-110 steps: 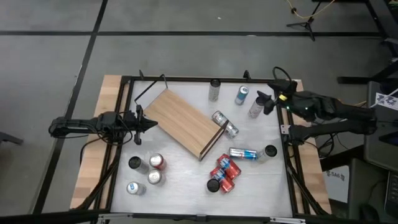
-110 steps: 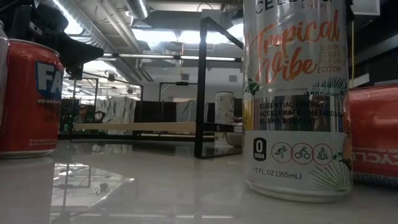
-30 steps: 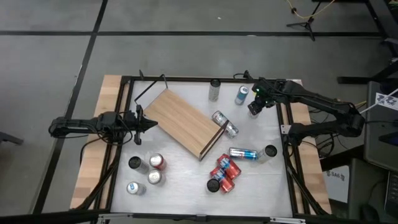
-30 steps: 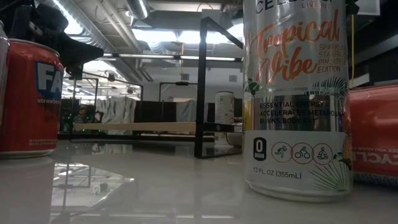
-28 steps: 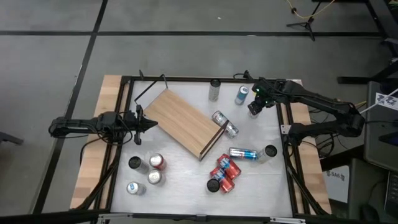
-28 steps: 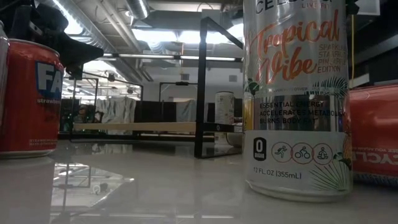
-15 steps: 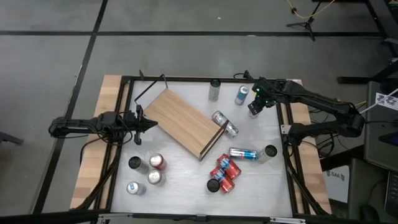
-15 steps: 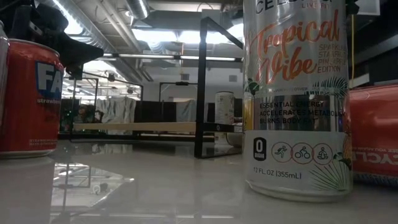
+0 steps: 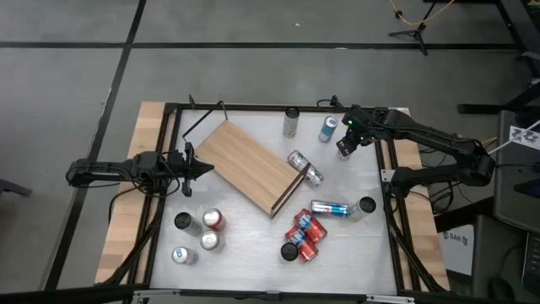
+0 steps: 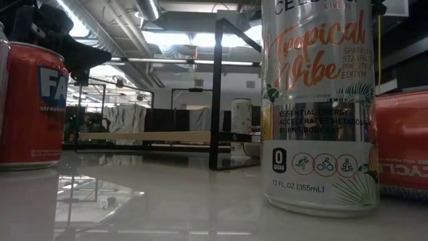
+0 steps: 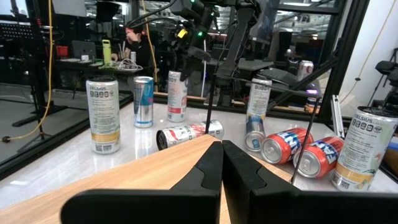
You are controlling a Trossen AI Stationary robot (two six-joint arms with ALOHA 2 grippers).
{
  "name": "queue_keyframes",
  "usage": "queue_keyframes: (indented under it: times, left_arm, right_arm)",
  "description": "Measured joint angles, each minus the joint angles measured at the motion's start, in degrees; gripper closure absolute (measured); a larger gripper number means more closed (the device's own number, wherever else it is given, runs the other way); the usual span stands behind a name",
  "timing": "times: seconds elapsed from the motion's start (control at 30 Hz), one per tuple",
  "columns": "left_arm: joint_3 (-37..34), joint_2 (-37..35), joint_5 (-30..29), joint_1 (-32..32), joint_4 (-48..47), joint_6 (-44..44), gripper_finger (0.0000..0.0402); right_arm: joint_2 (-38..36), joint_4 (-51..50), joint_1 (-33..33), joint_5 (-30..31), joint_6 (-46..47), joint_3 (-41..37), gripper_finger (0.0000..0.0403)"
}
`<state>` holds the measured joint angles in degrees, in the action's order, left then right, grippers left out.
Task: Place canned beverage on shelf
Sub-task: Put the right white-pink soda can on the shelf
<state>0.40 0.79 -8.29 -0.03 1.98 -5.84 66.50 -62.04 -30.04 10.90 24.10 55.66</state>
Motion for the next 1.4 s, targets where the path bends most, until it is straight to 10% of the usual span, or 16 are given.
queue_keyframes:
  times: [0.53, 1.4]
  left_arm:
    - [0.0, -0.01, 0.01, 0.0, 0.0, -0.01, 0.0401]
    - [0.0, -0.01, 0.02, 0.02, 0.0, 0.02, 0.0401]
  right_arm:
    - [0.15, -0.51, 0.02, -2.43, -0.57, 1.91, 0.0156]
    - [2.09, -1.11, 0.09, -12.87, -4.85, 27.59, 0.0155]
